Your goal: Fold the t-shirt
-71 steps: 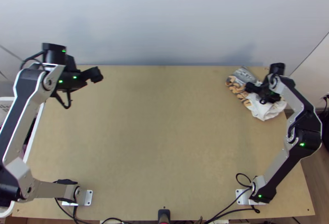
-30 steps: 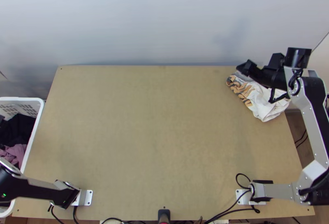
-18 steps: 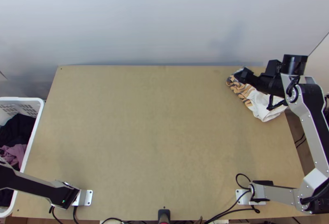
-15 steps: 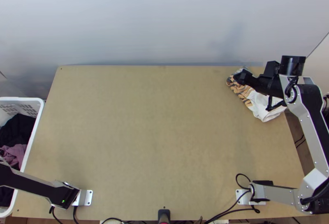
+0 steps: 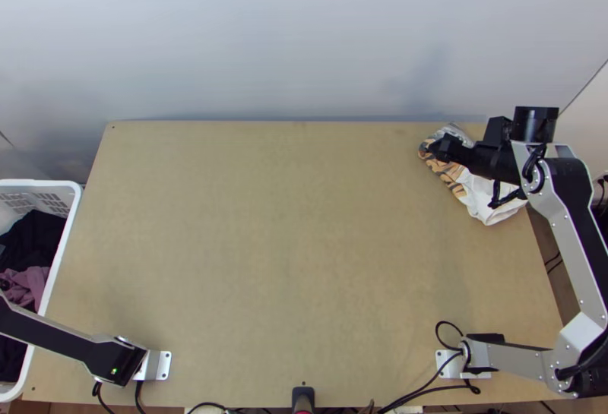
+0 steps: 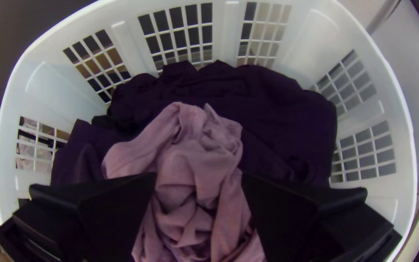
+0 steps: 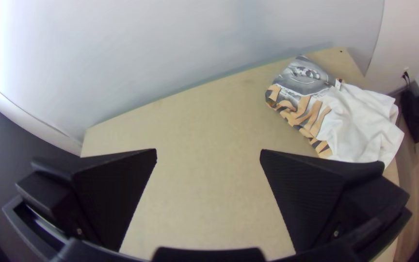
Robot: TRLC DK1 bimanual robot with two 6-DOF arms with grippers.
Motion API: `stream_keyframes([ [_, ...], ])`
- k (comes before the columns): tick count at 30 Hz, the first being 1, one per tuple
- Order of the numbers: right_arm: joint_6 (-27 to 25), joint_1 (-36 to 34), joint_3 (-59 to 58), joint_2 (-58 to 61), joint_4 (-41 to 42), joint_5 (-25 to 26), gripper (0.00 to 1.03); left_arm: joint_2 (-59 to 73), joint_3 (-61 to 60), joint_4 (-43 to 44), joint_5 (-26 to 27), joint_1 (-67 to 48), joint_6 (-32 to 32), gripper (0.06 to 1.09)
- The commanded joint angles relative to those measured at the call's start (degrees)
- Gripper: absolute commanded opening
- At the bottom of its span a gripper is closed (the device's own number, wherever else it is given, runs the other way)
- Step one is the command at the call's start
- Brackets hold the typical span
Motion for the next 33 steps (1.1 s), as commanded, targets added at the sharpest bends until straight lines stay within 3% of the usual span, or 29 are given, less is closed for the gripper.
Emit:
stream_keyframes([
  [1, -0.1, 0.4, -0.6, 0.2, -0.1, 0.4, 0.99, 6.4, 6.0, -3.8, -2.1, 1.2, 0.2, 0.86],
  [4, -0.6, 0.7, -0.8, 0.2, -0.2, 1.0, 0.99, 7.5, 7.0, -4.1, -2.3, 1.2, 0.6, 0.60],
  [7, -0.7, 0.9, -0.5, 0.3, -0.3, 1.1, 0.99, 8.4, 7.5, -3.4, -2.3, 0.8, 3.1, 0.09],
  [14, -0.7, 0.9, -0.2, 0.3, -0.5, 1.1, 0.99, 2.1, 9.6, -9.2, 0.6, -0.2, 2.5, 0.10],
  [20, -0.8, 1.6, 0.4, 0.4, -0.6, 1.1, 0.99, -12.6, 14.2, -20.1, 11.6, -3.4, 1.3, 0.10],
  [25, -0.8, 2.4, 0.4, 0.3, -0.6, 1.1, 0.99, -26.1, 17.8, -27.3, 25.9, -6.7, 0.3, 0.10],
  [31, -1.0, 3.0, 1.0, 0.0, -1.2, 1.1, 0.99, -40.0, 17.7, -27.9, 34.5, -15.8, 1.0, 0.10],
  [33, -1.4, 3.1, 1.1, -0.2, -1.6, 1.1, 0.99, -42.9, 17.9, -27.8, 34.8, -20.6, 1.8, 0.10],
])
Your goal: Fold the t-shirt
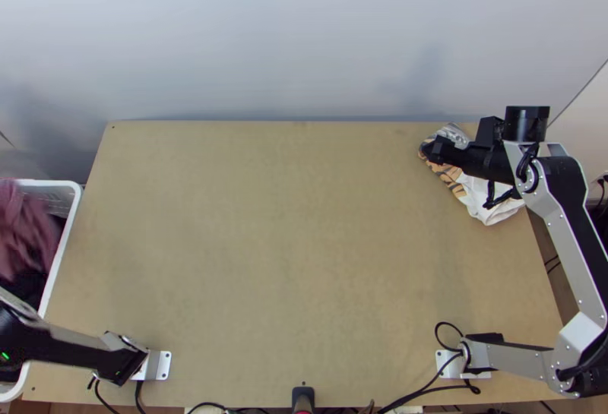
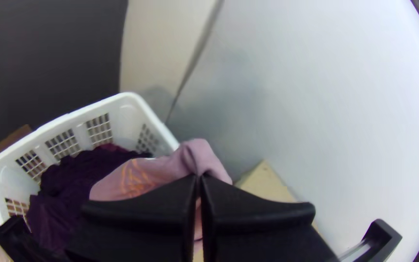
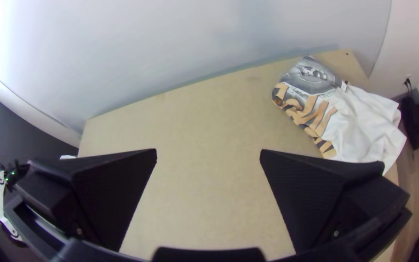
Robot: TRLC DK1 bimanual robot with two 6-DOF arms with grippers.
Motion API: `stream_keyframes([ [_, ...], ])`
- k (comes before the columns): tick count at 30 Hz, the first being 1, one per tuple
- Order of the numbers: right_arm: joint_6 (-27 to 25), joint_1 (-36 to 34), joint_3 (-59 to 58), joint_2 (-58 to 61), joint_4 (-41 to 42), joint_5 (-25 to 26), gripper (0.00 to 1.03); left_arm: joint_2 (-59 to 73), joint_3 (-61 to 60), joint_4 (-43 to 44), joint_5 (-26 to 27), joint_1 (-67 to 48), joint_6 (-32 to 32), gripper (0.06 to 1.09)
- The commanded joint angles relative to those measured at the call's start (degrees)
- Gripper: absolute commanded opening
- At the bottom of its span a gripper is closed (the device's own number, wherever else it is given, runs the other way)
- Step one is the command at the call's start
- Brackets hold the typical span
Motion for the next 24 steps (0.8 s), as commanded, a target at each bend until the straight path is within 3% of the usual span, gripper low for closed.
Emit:
stream_keyframes([
  [1, -0.6, 0.6, 0.4, -0.7, -0.9, 0.1, 0.99, -14.3, 1.5, -1.8, 7.3, -12.5, 1.1, 0.10],
  [10, -1.2, 0.6, -0.4, -2.7, -3.3, 0.7, 0.99, -17.3, 6.0, -5.3, 6.1, -37.5, -5.5, 0.10],
  [19, -1.6, -0.8, 0.4, -2.6, -3.8, 1.9, 0.99, -17.7, -10.1, -2.9, -3.9, -68.7, -7.6, 0.10],
  [24, -1.5, -2.8, 1.7, -1.9, -3.8, 2.2, 0.99, -13.8, -9.4, -1.4, -7.5, -81.5, -7.7, 0.10],
])
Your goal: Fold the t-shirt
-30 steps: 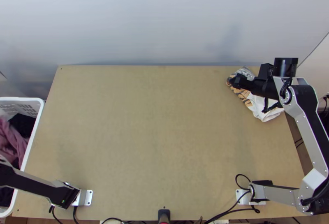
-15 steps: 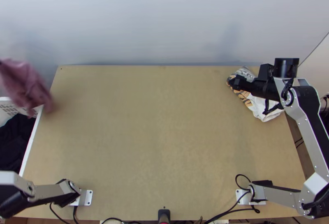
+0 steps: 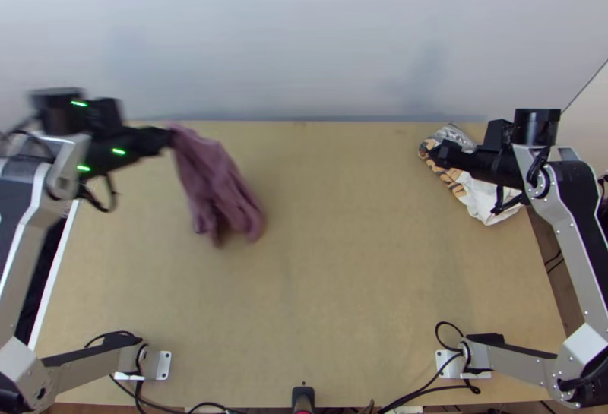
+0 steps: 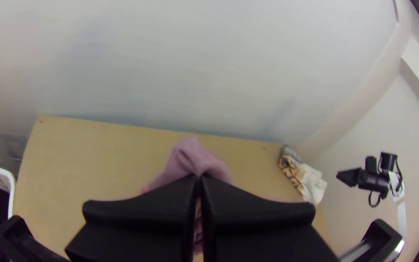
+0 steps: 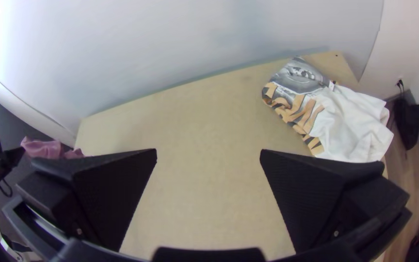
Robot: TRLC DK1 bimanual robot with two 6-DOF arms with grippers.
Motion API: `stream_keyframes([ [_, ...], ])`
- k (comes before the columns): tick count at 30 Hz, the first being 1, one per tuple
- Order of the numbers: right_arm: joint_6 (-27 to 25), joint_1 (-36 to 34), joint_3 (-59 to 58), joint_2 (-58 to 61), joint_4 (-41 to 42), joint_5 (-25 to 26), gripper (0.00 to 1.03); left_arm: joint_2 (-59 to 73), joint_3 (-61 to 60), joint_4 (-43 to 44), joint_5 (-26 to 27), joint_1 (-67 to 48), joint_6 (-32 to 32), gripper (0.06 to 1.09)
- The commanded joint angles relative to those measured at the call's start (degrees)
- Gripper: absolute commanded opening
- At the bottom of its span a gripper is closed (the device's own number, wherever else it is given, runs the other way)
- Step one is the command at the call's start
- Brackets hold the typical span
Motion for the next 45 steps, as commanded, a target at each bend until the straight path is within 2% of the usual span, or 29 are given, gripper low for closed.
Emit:
stream_keyframes([
  [1, 0.0, -2.2, 0.9, 0.6, -0.2, 0.7, 0.99, 4.3, -1.9, 1.8, -5.5, -20.5, -0.5, 0.10],
  [9, 0.1, -3.2, 0.9, 0.6, -0.2, 0.7, 0.99, 16.6, 13.1, 1.3, -8.0, -36.3, -4.1, 0.10],
  [14, 0.0, -4.1, 0.3, 0.9, -0.2, 0.7, 0.99, 22.5, 14.8, 0.5, -9.7, -45.2, -5.4, 0.10],
  [15, 0.0, -4.1, 0.2, 1.0, -0.2, 0.6, 0.99, 23.5, 14.9, 0.2, -9.9, -46.2, -6.5, 0.14],
  [16, 0.0, -4.2, -0.1, 1.0, -0.2, 0.6, 0.99, 24.6, 15.5, -0.7, -10.3, -47.1, -8.1, 0.26],
  [20, 0.0, -4.2, -0.5, 1.2, -0.2, 0.6, 0.99, 27.8, 20.1, -5.1, -10.5, -48.3, -9.6, 0.85],
  [21, 0.0, -4.2, -0.6, 1.4, -0.2, 0.6, 0.99, 28.7, 22.2, -7.4, -10.5, -48.1, -9.6, 0.93],
  [23, -0.1, -3.5, -0.6, 1.7, 0.0, 0.4, 0.99, 29.7, 25.0, -10.3, -10.5, -45.9, -9.5, 0.99],
  [29, -1.1, 0.6, 0.7, 2.8, 1.9, 0.1, 0.99, 27.1, 24.9, -16.9, -10.5, -36.1, -8.1, 1.00],
  [32, -1.5, 4.5, 1.0, 3.3, 2.0, -1.3, 0.99, 24.2, 20.4, -20.0, -10.5, -32.2, -6.2, 1.00],
  [39, -3.1, 16.1, 0.2, 5.1, 1.2, -2.6, 0.99, 14.1, 0.4, -17.4, -10.5, -29.0, -2.9, 1.00],
  [45, -5.2, 25.1, 0.1, 9.2, 1.4, -2.6, 0.99, 10.8, -7.1, -14.9, -10.5, -27.1, -3.5, 1.00],
])
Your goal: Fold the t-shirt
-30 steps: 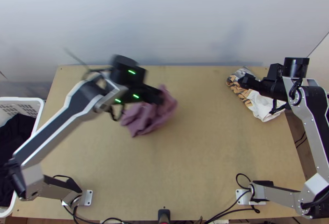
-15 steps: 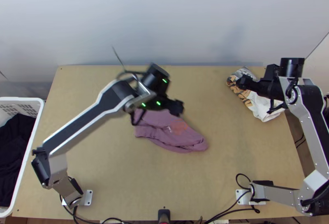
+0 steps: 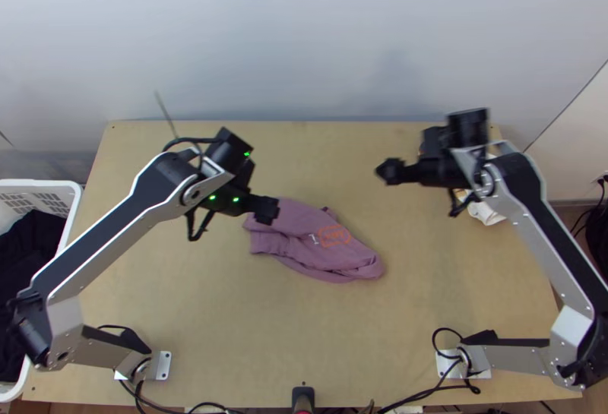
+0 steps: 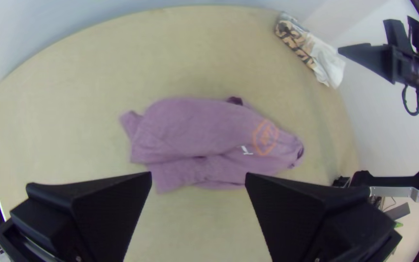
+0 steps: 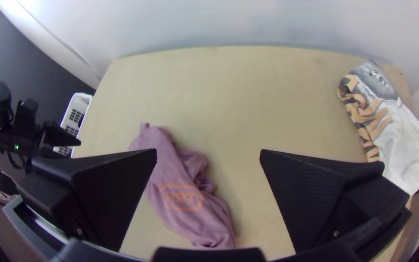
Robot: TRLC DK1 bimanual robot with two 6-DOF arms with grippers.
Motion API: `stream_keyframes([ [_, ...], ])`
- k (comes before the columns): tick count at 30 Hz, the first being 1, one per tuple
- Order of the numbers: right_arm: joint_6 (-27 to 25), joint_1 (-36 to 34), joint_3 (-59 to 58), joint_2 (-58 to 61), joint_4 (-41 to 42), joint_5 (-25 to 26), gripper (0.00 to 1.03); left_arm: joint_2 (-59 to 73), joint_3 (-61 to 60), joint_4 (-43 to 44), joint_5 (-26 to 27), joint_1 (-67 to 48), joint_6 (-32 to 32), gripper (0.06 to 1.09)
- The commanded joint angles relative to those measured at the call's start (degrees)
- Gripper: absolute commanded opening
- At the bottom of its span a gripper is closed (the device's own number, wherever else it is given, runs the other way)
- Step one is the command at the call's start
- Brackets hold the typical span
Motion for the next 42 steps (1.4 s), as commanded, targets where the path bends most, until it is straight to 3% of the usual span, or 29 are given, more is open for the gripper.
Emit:
stream_keyframes([
  [1, -2.3, 10.7, -0.1, 4.6, 0.4, -0.3, 0.99, -4.6, -10.1, 1.9, 0.0, 3.1, 0.0, 1.00],
  [10, -4.8, 24.6, 3.1, 14.8, 4.2, 0.0, 0.99, -9.2, -15.2, 2.1, 0.0, 9.9, 0.3, 1.00],
  [17, -10.3, 32.2, 7.5, 23.9, 6.5, 4.8, 0.99, -13.6, -19.7, 2.2, 0.2, 16.5, 1.6, 1.00],
  [27, -17.9, 35.9, 12.8, 32.1, 11.0, 13.5, 0.99, -14.7, -22.4, 3.7, 1.1, 19.4, 1.7, 1.00],
  [36, -19.5, 35.7, 12.7, 37.0, 12.9, 18.3, 0.99, -13.7, -23.0, 5.0, 2.1, 19.5, 1.6, 1.00],
  [42, -19.5, 35.1, 13.4, 39.9, 13.0, 19.5, 0.70, -13.7, -23.8, 5.3, 2.3, 19.4, 1.2, 1.00],
])
